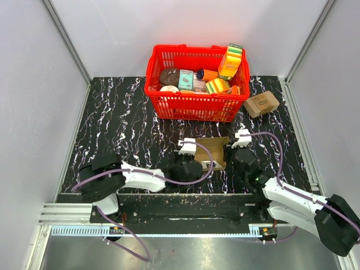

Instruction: Fold the paper box

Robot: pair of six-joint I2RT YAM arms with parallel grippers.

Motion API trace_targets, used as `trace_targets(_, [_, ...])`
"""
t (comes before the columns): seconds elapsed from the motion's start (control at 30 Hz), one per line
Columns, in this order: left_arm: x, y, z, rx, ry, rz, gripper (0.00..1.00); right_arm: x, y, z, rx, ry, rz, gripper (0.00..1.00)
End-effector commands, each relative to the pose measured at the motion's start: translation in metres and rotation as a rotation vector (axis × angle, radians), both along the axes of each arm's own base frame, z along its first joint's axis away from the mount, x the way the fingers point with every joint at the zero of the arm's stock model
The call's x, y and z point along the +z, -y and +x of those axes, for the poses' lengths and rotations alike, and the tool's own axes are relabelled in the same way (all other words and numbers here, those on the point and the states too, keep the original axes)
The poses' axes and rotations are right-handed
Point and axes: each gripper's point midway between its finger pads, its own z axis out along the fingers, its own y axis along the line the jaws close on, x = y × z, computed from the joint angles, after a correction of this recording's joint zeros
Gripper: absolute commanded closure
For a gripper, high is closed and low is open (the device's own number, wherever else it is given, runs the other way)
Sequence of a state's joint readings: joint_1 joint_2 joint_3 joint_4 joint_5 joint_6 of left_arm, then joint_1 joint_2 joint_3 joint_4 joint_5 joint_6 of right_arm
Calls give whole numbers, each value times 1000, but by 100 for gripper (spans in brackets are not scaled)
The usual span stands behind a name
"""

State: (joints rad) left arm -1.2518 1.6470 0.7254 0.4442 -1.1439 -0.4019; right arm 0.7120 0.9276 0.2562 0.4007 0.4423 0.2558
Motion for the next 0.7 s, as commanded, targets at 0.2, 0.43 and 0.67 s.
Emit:
trace_targets(0.2, [8,17,-17,14,43,-78,84,26,-17,-7,21,88,143,100])
trace_targets(0.43, [0,15,-23,37,48,-84,83,20,-16,-12,10,99,139,100])
trace_targets(0.67, [-6,9,-21,69,79,-123,83,16,-14,-11,17,175,115,100])
